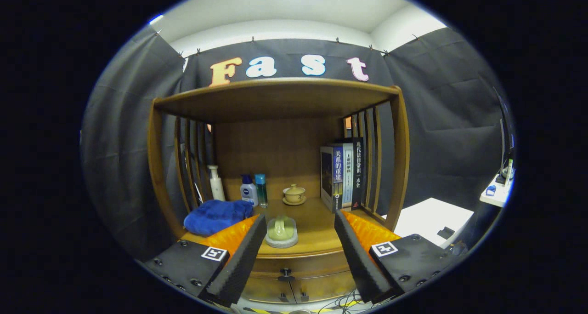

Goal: Pull open the drawer, take out the items inside it, and place them on the countertop above the cabinet.

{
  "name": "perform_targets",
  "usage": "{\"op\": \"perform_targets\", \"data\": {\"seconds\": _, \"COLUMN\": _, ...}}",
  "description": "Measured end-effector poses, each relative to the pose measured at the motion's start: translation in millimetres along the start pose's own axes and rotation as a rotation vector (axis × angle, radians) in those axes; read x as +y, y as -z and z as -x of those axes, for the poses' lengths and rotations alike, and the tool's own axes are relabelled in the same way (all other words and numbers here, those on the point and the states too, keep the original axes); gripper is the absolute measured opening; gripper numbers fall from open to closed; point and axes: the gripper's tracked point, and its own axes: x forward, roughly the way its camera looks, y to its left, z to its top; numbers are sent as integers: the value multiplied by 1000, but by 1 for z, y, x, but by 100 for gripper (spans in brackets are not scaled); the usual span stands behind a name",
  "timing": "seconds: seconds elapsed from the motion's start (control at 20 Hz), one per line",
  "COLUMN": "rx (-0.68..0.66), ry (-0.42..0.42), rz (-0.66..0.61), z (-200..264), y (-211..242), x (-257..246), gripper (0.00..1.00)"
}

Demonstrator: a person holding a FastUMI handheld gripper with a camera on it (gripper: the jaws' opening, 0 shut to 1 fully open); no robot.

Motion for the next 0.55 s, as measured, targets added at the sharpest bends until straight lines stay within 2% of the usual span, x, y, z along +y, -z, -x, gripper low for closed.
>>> {"op": "perform_targets", "data": {"seconds": 0.3, "rx": -59, "ry": 1, "rz": -7, "z": 18, "y": -36, "x": 1, "gripper": 98}}
{"op": "perform_targets", "data": {"seconds": 0.55, "rx": -51, "ry": 5, "rz": -8, "z": 26, "y": -37, "x": 1, "gripper": 98}}
